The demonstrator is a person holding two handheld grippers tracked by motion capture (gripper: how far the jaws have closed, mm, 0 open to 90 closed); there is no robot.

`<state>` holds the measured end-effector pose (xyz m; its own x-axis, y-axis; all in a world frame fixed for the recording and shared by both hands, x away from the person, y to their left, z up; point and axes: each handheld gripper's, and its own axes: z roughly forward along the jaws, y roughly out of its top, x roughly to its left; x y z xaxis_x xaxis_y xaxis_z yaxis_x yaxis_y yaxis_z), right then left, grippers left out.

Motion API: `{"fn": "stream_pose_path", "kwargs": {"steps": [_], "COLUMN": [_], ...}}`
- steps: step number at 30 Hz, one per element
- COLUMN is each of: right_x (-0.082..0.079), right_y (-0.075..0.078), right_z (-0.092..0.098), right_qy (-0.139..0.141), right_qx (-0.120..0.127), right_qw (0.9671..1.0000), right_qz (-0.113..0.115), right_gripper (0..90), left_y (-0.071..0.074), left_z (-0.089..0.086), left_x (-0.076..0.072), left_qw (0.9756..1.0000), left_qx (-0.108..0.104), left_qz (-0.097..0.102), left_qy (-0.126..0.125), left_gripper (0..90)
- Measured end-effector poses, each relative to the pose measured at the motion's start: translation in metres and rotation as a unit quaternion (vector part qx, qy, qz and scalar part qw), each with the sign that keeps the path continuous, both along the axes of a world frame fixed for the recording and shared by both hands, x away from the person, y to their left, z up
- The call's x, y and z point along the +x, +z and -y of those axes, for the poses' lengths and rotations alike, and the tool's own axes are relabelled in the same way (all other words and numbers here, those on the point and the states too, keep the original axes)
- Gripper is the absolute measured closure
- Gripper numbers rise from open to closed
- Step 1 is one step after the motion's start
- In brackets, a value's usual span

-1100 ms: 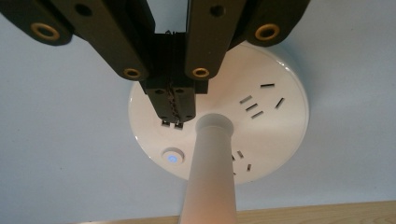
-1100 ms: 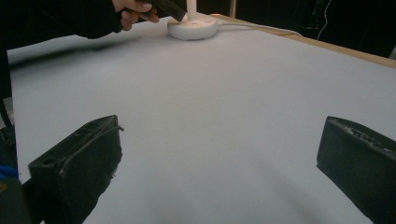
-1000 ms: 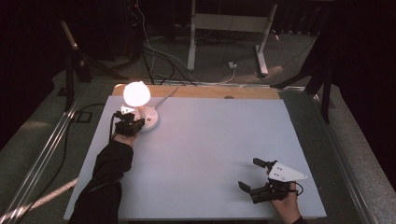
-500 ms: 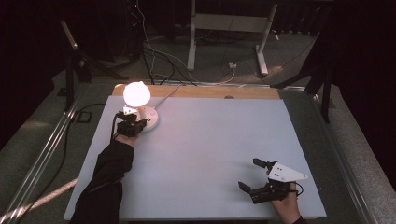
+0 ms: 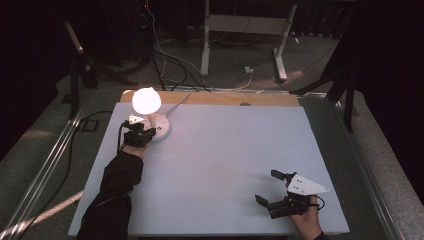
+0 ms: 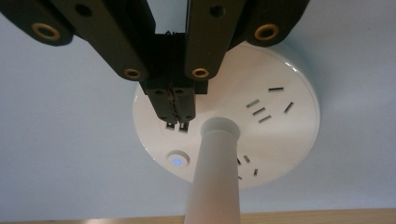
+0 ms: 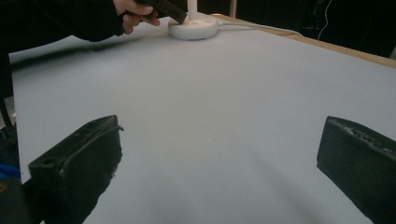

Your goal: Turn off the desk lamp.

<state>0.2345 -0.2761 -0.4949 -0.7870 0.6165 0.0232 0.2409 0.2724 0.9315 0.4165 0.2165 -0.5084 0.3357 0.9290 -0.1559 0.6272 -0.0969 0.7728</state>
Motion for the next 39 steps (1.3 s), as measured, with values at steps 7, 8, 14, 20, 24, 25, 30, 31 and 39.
{"fn": "stream_pose_path", "kwargs": {"steps": [7, 8, 14, 20, 24, 25, 30, 31, 39], "right_x": [0.000, 0.000, 0.001, 0.001, 0.001, 0.001, 0.000, 0.000, 0.001], "right_y": [0.000, 0.000, -0.001, -0.001, -0.001, -0.001, 0.000, 0.000, 0.000], "right_z": [0.000, 0.000, 0.000, 0.000, 0.000, 0.000, 0.000, 0.000, 0.000], "right_qy": [0.000, -0.001, -0.001, -0.001, -0.001, -0.001, -0.001, -0.001, -0.002], "right_qx": [0.000, 0.000, 0.000, 0.000, 0.001, 0.001, 0.000, 0.001, 0.001], "right_qw": [1.0000, 1.0000, 1.0000, 1.0000, 1.0000, 1.0000, 1.0000, 1.0000, 1.0000], "right_qz": [-0.001, 0.000, -0.003, -0.003, -0.002, -0.002, -0.001, -0.002, -0.001], "right_gripper": [0.0, 0.0, 0.0, 0.0, 0.0, 0.0, 0.0, 0.0, 0.0], "left_y": [0.005, 0.008, 0.013, 0.009, 0.005, 0.005, 0.004, 0.004, 0.006], "left_z": [0.004, 0.003, -0.002, -0.001, 0.000, 0.000, 0.001, 0.001, 0.001], "left_x": [-0.001, -0.002, -0.002, -0.001, 0.001, 0.001, 0.001, 0.001, 0.000], "left_qw": [0.9998, 0.9997, 0.9996, 0.9995, 0.9996, 0.9995, 0.9990, 0.9989, 0.9988], "left_qx": [0.017, 0.015, 0.021, 0.030, 0.028, 0.029, 0.045, 0.047, 0.048], "left_qz": [0.009, 0.017, 0.019, 0.013, 0.009, 0.008, 0.003, 0.005, 0.010], "left_qy": [-0.006, -0.002, 0.004, 0.002, 0.002, -0.001, 0.006, 0.004, -0.003], "left_gripper": [90.0, 90.0, 90.0, 90.0, 90.0, 90.0, 90.0, 90.0, 90.0]}}
